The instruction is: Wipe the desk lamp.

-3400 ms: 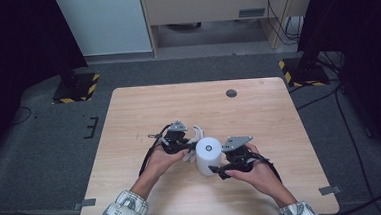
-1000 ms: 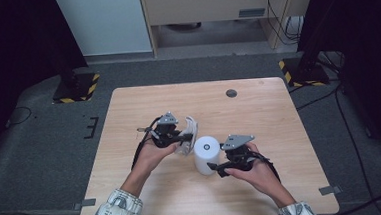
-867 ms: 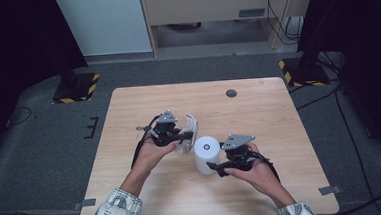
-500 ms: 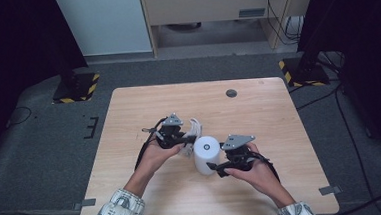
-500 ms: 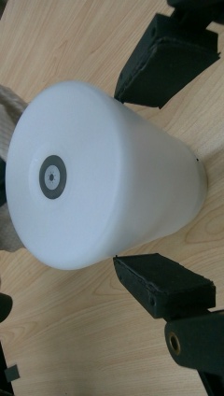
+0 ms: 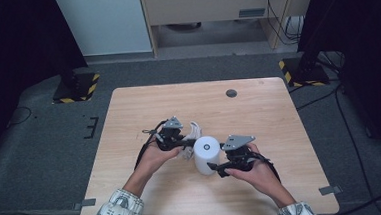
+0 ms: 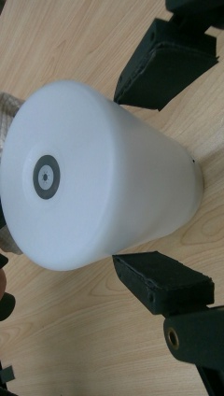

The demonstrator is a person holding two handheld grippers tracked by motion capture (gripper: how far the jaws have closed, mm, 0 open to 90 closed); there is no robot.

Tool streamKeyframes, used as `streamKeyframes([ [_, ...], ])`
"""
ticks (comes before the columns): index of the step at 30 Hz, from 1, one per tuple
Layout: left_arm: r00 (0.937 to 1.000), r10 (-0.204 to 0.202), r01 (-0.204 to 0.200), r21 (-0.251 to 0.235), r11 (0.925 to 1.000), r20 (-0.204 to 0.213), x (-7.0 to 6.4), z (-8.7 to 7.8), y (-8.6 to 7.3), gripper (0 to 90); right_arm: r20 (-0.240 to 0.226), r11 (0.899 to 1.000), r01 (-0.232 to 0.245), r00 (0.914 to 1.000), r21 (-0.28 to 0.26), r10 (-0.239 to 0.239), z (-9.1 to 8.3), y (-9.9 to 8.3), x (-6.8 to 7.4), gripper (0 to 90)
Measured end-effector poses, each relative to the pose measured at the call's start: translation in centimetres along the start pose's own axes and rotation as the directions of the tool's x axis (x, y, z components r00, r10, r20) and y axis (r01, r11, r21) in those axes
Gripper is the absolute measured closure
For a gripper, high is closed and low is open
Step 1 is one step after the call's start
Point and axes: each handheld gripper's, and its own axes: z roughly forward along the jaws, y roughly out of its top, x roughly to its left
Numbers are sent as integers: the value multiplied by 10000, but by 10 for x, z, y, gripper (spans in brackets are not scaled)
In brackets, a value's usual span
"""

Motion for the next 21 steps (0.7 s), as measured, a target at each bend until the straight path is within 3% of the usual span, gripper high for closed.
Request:
streamKeyframes([
  [12,9977,644,-651,305,9974,217,-5,-8,-9,776,97,10000,-27,9999,27,27,-2,0,-3,239],
  [16,9970,764,-774,814,9937,150,-6,4,-14,777,115,10000,-39,9999,27,39,-2,0,-3,235],
  [19,9954,958,-956,1316,9867,50,-7,12,-17,777,107,10000,-31,9999,49,30,-2,0,-3,230],
  [21,9945,1049,-1041,1384,9849,10,-6,12,-17,777,94,10000,-26,10000,55,25,-2,0,-3,230],
])
